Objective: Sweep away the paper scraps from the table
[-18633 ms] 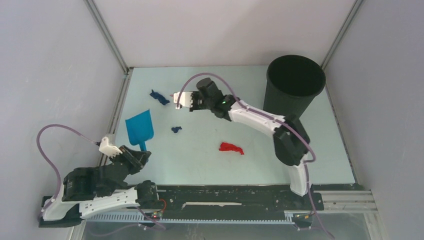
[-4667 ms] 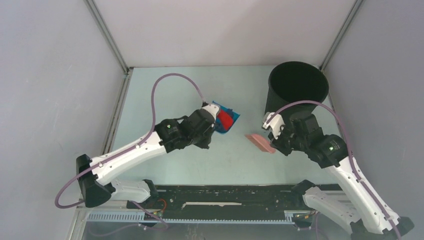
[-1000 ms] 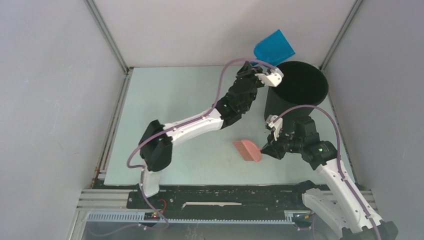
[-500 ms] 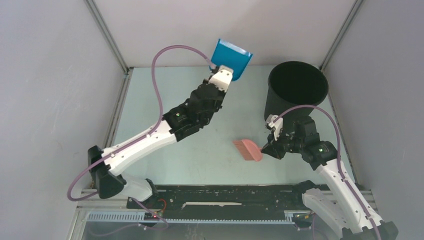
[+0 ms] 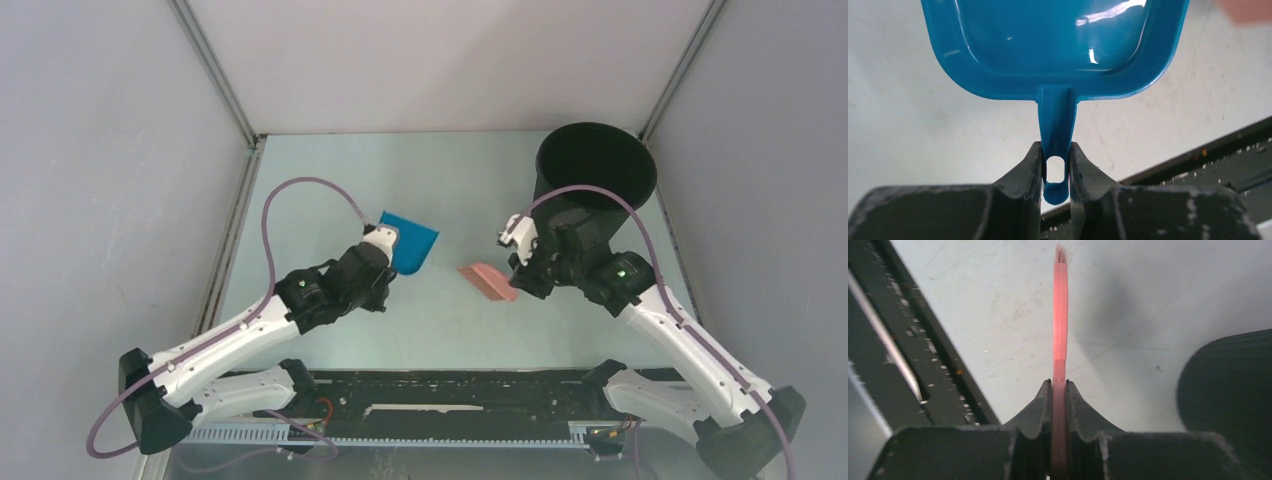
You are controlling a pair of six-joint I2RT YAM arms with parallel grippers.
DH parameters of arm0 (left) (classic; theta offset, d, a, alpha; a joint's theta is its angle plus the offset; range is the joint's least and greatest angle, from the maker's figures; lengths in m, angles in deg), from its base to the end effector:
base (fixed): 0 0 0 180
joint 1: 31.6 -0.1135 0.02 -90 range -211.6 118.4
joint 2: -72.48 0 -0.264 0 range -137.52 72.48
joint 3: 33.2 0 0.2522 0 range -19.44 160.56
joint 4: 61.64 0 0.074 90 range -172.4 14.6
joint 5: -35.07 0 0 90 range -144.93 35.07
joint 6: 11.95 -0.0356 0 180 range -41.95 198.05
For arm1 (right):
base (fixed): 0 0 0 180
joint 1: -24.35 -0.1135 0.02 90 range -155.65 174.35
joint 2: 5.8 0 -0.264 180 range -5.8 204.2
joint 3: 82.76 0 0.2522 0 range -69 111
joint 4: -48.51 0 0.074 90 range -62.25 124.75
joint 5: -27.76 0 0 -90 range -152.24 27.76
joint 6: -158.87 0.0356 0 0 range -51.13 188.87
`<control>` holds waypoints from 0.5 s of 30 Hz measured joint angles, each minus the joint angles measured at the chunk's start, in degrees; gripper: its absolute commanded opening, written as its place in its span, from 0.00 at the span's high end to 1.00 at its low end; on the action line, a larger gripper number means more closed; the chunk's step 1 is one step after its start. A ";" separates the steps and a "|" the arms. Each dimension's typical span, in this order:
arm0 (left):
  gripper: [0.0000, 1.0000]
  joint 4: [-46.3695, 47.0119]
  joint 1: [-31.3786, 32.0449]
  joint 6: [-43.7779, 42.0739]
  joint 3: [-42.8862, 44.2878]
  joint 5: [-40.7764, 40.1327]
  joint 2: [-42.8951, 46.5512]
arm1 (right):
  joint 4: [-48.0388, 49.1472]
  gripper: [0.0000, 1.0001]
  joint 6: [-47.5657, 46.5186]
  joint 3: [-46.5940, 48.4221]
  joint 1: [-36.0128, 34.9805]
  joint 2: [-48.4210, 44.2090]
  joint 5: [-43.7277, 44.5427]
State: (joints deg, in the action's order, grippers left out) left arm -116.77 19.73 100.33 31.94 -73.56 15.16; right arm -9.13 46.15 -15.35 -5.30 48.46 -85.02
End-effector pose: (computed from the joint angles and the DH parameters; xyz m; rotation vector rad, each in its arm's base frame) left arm 0.1341 -0.1493 0.2908 0.4434 2.3120 -0.2415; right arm 0.1562 0.1048 0.3103 -1.2008 1.9973 0.5258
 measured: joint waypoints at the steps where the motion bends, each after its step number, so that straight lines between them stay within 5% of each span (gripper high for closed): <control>1: 0.92 -0.90 0.00 1.11 -0.98 0.81 0.50 | 0.07 1.00 -0.74 1.05 -2.29 0.83 3.13; 15: 0.88 -0.46 -2.19 7.89 -9.09 9.49 -13.18 | 8.76 1.00 -12.79 7.69 -17.92 22.10 41.94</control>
State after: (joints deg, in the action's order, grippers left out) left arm -117.23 17.55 108.22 22.85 -64.07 1.98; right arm -0.36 33.36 -7.66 -23.23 70.56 -43.08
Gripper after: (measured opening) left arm 0.222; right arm 0.149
